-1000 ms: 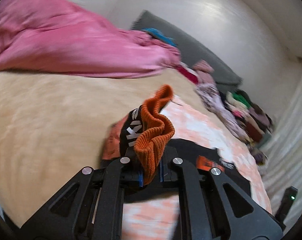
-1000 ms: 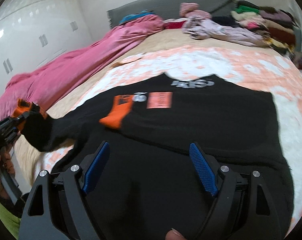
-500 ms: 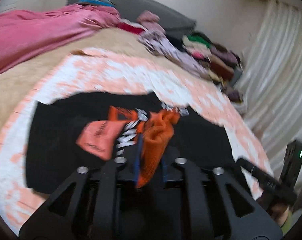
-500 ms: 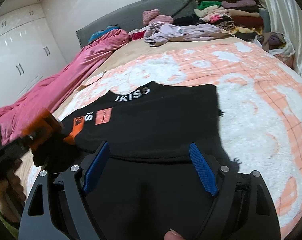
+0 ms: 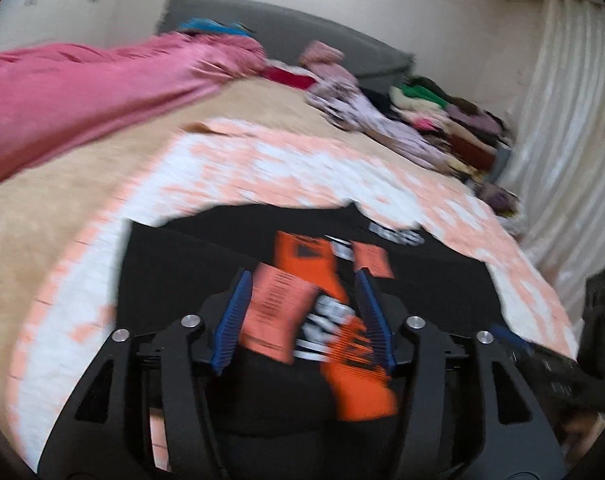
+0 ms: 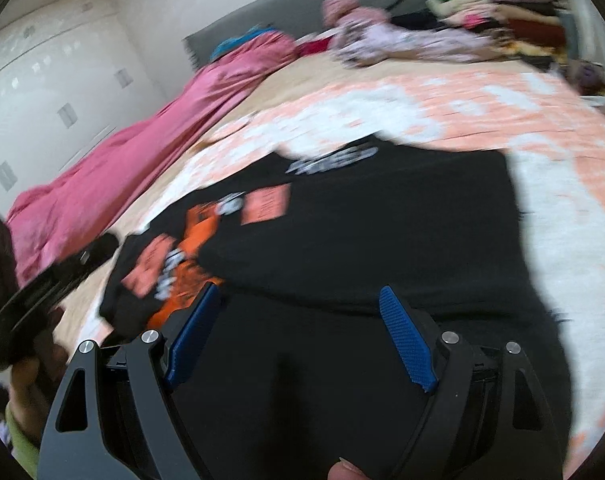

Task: Fold small clothes
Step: 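Carry the sleeve across the shirt with the left tool while the right tool takes the cuff, then lay the cuff on the shirt body and open the right tool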

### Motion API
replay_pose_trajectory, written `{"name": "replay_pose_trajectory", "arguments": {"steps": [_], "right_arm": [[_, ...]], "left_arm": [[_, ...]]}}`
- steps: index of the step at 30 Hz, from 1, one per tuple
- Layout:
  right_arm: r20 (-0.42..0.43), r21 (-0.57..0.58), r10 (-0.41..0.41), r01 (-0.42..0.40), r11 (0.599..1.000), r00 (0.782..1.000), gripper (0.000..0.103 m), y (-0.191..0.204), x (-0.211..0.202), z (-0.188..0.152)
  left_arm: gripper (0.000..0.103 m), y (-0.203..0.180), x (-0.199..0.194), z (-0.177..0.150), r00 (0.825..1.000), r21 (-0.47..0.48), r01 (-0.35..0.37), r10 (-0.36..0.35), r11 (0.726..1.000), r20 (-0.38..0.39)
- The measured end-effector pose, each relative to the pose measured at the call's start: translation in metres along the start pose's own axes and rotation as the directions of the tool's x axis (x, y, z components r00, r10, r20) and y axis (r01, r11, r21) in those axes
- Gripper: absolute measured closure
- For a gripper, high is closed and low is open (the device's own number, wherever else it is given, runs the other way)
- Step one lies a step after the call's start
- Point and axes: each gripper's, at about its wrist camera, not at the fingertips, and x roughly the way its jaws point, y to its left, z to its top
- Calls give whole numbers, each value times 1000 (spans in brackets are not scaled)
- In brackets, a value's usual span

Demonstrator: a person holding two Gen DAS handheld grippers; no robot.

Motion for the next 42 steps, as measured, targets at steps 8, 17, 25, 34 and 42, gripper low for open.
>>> {"name": "replay_pose_trajectory", "arguments": {"steps": [8, 17, 25, 34, 42], "right_arm": [[-146, -70, 76, -87, 994, 986, 35, 64, 61, -3], [-141, -134, 116, -135, 982, 983, 95, 89, 70, 6], [41, -226, 101, -89, 970, 994, 96, 84, 16, 56], [133, -137, -91, 109, 984, 987, 96, 3, -21, 86], [46, -77, -220, 223, 972, 974, 96, -56, -7, 75]], "left_arm": [[54, 48, -11, 5, 989, -58, -135, 138, 989, 57], [53, 66, -20, 4, 987, -112, -119, 130, 987, 91], [53, 65, -22, 3, 984, -106, -134, 145, 985, 106], [53, 59, -17, -1, 986, -75, -134, 141, 988, 89], [52, 45, -5, -1, 991, -24, -126, 127, 992, 48]]}}
